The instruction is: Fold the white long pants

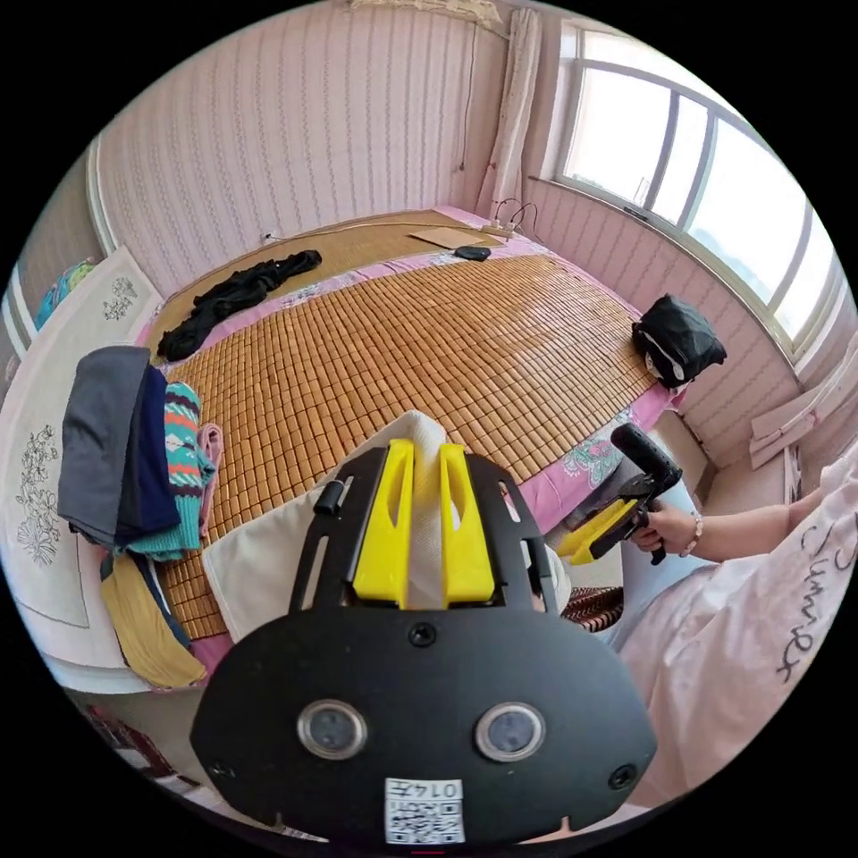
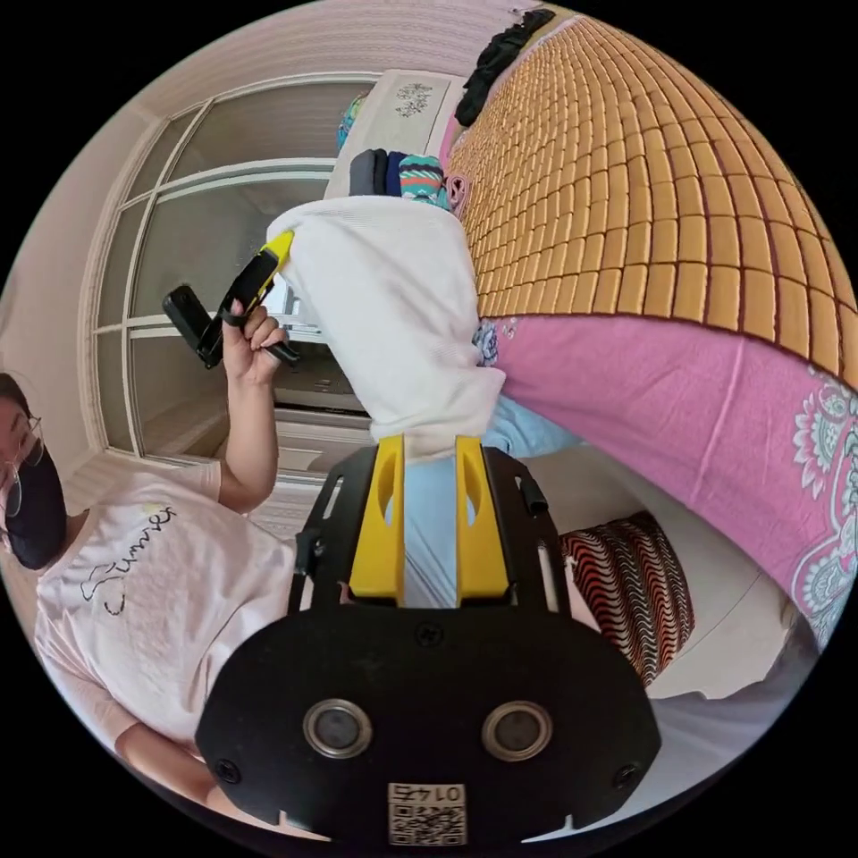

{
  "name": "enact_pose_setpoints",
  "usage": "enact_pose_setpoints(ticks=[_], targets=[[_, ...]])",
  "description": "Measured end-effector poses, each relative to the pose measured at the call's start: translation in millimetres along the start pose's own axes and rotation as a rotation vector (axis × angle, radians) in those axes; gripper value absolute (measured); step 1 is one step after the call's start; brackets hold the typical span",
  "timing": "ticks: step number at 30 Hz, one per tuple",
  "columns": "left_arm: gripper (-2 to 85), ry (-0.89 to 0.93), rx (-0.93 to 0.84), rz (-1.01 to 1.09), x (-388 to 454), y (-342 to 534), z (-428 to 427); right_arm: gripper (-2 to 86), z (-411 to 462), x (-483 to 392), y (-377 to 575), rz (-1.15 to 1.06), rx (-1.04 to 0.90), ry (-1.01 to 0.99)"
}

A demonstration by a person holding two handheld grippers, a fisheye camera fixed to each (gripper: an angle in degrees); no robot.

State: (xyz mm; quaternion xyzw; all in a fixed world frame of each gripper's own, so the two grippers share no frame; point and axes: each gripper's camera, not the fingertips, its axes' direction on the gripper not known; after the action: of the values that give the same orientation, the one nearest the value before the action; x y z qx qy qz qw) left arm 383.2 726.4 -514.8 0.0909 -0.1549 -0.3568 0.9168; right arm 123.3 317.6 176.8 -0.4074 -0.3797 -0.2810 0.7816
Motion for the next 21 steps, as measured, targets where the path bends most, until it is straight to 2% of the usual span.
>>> enact_pose_setpoints(ticks=[4,6,10,15,19,21], targets=[[5.0,-0.027,-0.081,0.099,11.1,-66.0,51.2,10.0,-10.8,-6.3,3.7,0.014,0.097,0.124],[5.0,-0.041,-0.123,0.121,10.3,-84.1,71.0,10.5,-12.2,-0.9,-0.3,0.045,0.148,0.12],[4.9,0.013,-0.164,0.084,-2.3,-99.6,91.8,8.4,-14.2,10.1,-20.6,0.085,0.237,0.195],[4.8,0.041,-0.152,0.031,-16.5,-107.8,94.3,1.3,7.3,30.3,-39.4,0.124,0.122,0.061],[4.6,0.001,-0.073,-0.048,-36.3,-118.3,91.2,0.1,28.6,17.1,-8.4,0.111,-0.035,0.206],[4.6,0.045,-0.085,-0.072,-44.7,-124.4,97.6,0.3,22.1,24.0,7.1,0.13,0.052,0.113]])
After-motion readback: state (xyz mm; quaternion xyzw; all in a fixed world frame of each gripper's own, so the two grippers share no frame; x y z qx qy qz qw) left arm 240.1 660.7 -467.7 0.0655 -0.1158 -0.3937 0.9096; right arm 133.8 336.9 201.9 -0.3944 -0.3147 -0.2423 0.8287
